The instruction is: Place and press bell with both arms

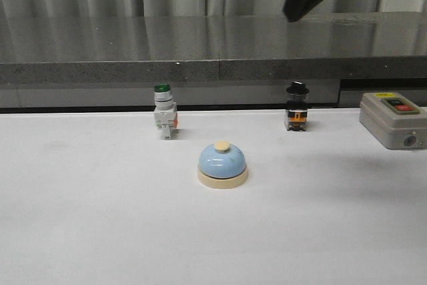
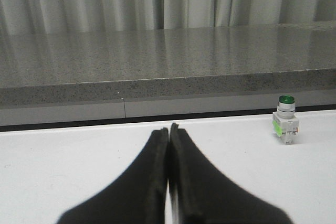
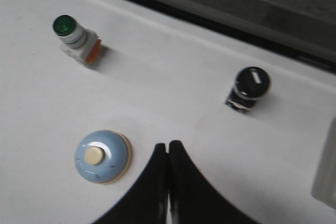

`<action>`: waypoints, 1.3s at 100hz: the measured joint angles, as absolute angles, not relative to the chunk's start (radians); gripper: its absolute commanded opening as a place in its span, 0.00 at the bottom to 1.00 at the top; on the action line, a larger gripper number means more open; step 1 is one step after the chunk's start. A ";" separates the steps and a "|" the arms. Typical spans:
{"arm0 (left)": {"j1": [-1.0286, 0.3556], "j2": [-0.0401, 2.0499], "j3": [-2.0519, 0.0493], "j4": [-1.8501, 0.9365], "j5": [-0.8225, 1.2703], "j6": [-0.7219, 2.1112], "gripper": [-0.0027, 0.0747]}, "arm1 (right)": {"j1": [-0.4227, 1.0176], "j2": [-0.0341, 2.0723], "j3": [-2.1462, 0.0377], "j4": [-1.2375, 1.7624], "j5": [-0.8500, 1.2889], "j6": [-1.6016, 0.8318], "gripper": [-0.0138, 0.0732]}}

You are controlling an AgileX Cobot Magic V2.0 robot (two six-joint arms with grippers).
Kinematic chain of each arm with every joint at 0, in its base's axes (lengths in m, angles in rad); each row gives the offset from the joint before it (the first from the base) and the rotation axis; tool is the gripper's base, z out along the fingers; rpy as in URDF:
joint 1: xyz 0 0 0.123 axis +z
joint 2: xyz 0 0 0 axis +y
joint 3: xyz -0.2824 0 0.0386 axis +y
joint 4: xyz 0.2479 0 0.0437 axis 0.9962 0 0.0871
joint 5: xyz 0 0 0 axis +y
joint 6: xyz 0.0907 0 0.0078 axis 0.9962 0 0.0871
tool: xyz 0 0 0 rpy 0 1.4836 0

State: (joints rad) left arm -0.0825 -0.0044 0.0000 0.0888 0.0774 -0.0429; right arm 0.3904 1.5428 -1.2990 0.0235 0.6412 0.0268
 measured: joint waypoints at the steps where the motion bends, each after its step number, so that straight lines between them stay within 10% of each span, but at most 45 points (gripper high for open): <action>1: -0.082 -0.004 0.000 0.089 0.077 -0.043 0.01 | 0.386 1.530 -1.288 0.024 0.641 0.027 0.09; 84: -0.082 -0.004 0.000 0.089 0.077 -0.043 0.01 | 0.036 0.526 -0.565 0.009 0.496 0.027 0.09; 130: -0.082 -0.004 0.000 0.089 0.077 -0.043 0.01 | 0.036 0.431 -0.549 0.009 0.524 0.027 0.09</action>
State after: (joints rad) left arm -0.0825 -0.0044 0.0000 0.0888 0.0774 -0.0429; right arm 0.0362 0.4307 -0.5494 0.0094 0.5245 0.0268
